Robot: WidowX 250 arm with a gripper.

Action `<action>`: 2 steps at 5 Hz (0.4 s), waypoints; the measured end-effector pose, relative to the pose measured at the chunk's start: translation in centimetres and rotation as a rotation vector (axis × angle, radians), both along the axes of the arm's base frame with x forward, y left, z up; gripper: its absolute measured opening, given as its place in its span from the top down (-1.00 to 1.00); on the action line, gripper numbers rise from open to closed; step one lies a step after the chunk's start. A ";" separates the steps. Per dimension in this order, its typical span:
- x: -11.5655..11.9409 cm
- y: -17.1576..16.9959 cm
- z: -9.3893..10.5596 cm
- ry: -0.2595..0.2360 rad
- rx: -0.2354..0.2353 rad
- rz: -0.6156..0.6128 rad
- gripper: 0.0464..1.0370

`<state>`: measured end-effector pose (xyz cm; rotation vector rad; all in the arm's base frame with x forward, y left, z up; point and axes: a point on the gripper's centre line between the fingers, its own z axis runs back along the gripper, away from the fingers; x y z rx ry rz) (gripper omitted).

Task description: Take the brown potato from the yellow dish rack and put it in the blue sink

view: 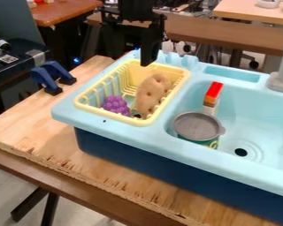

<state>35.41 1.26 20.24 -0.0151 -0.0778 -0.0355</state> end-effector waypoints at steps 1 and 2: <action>0.0 0.0 -1.4 0.044 -0.002 0.000 -0.93; -0.3 0.9 -2.0 0.079 0.007 0.018 -0.93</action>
